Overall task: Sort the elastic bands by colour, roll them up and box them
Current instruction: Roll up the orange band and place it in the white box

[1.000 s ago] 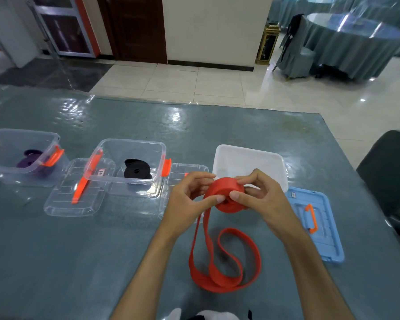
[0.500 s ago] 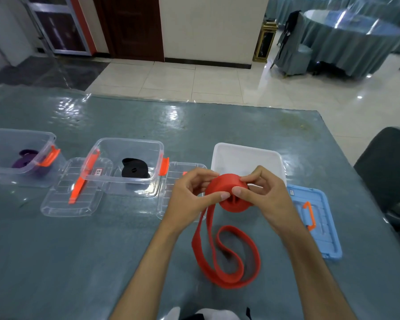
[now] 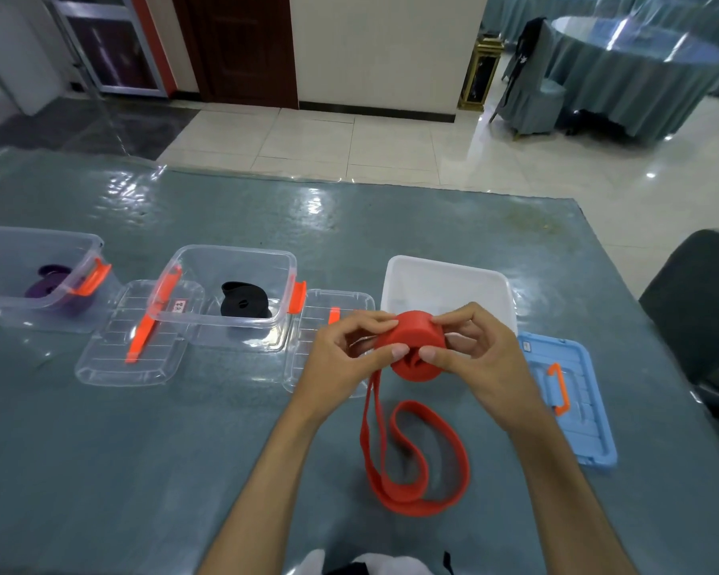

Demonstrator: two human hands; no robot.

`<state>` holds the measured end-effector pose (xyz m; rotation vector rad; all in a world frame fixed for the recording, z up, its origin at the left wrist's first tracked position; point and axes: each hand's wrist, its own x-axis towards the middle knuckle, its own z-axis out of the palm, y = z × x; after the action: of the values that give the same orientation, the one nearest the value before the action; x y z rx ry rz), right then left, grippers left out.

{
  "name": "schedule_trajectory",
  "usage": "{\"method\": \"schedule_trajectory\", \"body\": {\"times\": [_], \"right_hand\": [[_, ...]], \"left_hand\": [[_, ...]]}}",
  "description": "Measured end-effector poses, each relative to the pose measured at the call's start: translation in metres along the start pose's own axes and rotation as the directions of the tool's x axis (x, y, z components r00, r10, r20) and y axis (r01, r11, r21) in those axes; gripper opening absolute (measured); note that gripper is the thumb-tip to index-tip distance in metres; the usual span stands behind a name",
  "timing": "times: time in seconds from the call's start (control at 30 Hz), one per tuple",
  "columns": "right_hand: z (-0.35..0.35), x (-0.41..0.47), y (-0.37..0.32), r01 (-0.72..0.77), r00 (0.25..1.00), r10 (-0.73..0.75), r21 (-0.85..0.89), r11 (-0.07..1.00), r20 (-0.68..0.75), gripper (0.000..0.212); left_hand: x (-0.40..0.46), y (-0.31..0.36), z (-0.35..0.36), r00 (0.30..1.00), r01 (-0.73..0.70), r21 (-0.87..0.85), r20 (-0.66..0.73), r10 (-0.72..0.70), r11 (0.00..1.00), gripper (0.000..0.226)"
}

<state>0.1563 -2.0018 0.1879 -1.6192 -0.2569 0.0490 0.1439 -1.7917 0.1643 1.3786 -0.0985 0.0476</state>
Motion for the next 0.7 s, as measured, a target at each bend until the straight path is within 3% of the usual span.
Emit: {"method": "schedule_trajectory", "body": {"times": [0.1,0.23,0.33,0.43,0.6,0.7], "right_hand": [[0.001,-0.003,0.004,0.006,1.0,-0.007,0.037,0.999,0.022,0.048],[-0.007,0.0,-0.001,-0.094,0.99,0.083,0.096,0.991,0.116,0.045],[-0.014,0.005,-0.008,-0.103,0.993,0.097,0.079,0.992,0.074,0.051],[-0.012,0.005,-0.007,-0.054,0.997,0.048,0.106,0.993,0.063,0.058],[0.0,0.003,0.001,-0.034,0.999,0.03,0.262,0.965,0.018,0.049],[-0.004,0.004,0.0,-0.034,0.999,0.037,0.184,0.982,-0.011,0.049]], "left_hand": [[0.001,0.001,-0.004,0.998,0.015,-0.001,0.068,-0.015,1.0,0.04],[0.003,0.002,0.0,0.998,-0.033,-0.009,0.055,0.033,0.999,0.043],[-0.002,-0.003,0.012,0.997,-0.064,0.012,-0.038,0.064,0.998,0.036],[-0.004,-0.001,0.01,0.998,-0.061,-0.011,-0.012,0.061,0.998,0.038],[0.001,0.006,0.009,0.99,-0.129,0.017,-0.051,0.13,0.991,0.034],[0.0,0.007,0.012,0.981,-0.165,0.03,-0.099,0.168,0.986,0.028]]}}
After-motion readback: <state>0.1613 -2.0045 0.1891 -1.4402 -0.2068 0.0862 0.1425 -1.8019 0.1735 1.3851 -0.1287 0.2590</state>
